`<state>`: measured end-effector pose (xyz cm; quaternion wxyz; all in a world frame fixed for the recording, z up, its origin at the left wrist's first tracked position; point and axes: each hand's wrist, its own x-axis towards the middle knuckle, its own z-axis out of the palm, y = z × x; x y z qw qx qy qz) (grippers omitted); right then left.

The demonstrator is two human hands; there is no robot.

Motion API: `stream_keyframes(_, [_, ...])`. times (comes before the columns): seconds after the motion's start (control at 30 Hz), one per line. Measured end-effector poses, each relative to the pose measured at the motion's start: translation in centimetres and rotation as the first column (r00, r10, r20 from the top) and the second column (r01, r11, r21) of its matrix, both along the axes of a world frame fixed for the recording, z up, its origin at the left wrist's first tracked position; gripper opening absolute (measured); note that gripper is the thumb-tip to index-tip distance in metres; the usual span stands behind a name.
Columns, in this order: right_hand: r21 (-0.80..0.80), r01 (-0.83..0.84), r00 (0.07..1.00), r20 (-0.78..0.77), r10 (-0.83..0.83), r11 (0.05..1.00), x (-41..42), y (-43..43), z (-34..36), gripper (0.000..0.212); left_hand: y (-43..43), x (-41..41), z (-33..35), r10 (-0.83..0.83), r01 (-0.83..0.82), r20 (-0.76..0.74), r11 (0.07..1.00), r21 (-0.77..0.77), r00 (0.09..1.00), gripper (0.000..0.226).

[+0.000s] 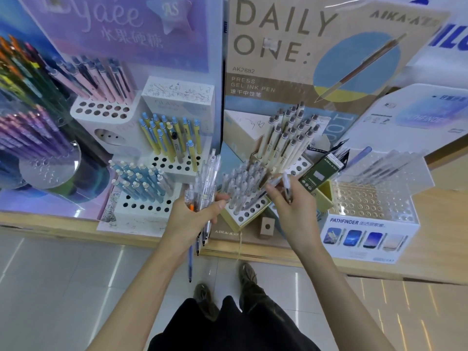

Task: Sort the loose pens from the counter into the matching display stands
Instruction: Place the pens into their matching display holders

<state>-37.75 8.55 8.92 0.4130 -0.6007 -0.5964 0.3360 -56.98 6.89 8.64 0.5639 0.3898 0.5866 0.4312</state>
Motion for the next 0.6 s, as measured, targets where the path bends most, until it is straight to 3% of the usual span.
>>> stream_keyframes(0.2, [0.038,0.004,0.999,0.052,-0.006,0.999,-1.0,0.6,-1.3,0.014,-0.4,-0.7,-0.1,0.071,-0.07,0.01,0.997,-0.034,0.997,0.006])
stream_keyframes(0.33, [0.099,-0.002,0.998,0.065,-0.005,0.995,-0.9,0.4,-1.0,0.037,-0.5,-1.0,-0.3,0.106,-0.107,-0.02,0.992,-0.071,0.994,0.011])
stream_keyframes(0.6, [0.078,0.006,0.999,0.048,-0.009,0.997,-0.2,-0.3,-2.2,0.014,-0.3,-0.7,0.1,0.149,-0.153,-0.055,0.983,-0.097,0.987,0.02])
